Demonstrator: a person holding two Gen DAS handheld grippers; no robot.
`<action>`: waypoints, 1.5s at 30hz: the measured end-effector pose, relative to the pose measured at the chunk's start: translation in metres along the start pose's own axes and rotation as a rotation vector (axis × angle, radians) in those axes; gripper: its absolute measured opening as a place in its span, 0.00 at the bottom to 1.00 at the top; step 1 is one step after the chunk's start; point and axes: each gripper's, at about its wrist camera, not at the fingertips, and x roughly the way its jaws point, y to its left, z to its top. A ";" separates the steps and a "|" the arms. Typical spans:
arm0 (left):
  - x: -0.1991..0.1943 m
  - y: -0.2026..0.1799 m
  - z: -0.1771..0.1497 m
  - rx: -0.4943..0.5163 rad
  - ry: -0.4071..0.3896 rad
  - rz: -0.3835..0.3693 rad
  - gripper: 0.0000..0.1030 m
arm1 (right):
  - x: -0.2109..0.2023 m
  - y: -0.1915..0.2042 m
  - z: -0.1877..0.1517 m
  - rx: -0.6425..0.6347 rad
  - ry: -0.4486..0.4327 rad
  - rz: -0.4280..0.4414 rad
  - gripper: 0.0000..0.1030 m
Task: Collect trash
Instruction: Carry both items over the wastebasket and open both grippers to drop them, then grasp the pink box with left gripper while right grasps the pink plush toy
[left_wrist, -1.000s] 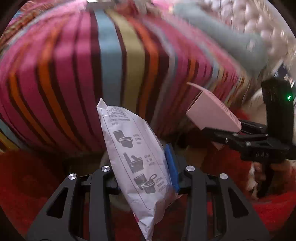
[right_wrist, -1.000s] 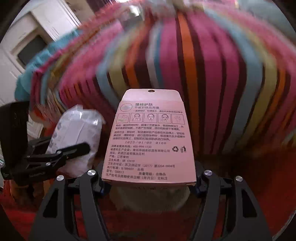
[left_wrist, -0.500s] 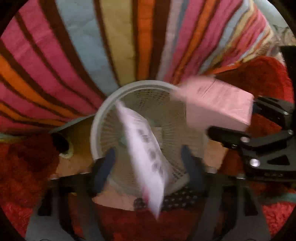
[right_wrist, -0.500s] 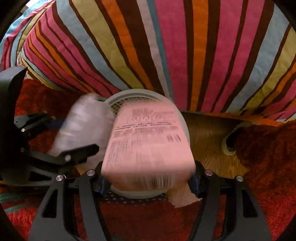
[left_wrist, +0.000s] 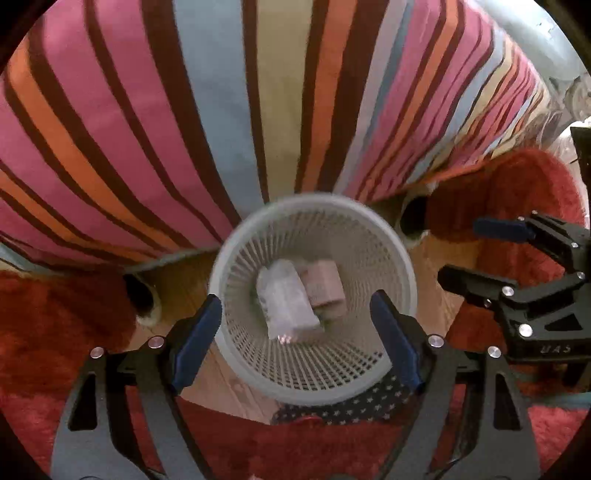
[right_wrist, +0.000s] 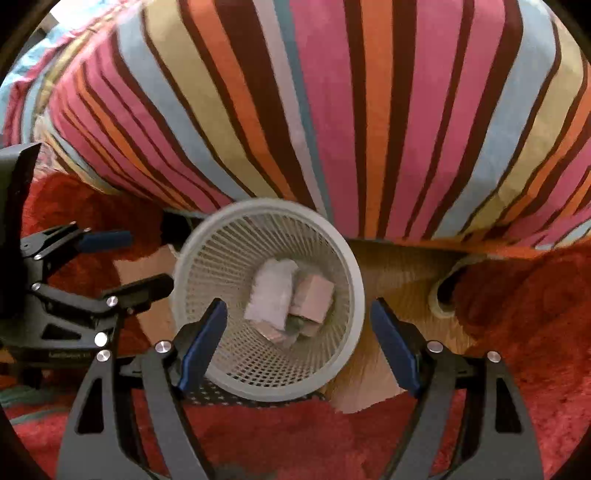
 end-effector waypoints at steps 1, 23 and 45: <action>-0.014 0.003 0.004 -0.001 -0.036 -0.004 0.78 | -0.012 0.001 0.003 -0.004 -0.033 0.025 0.74; -0.143 0.136 0.319 0.146 -0.503 0.250 0.78 | -0.095 0.012 0.279 0.092 -0.668 -0.162 0.78; -0.082 0.146 0.388 0.167 -0.327 -0.044 0.78 | -0.063 -0.006 0.353 0.115 -0.570 -0.227 0.78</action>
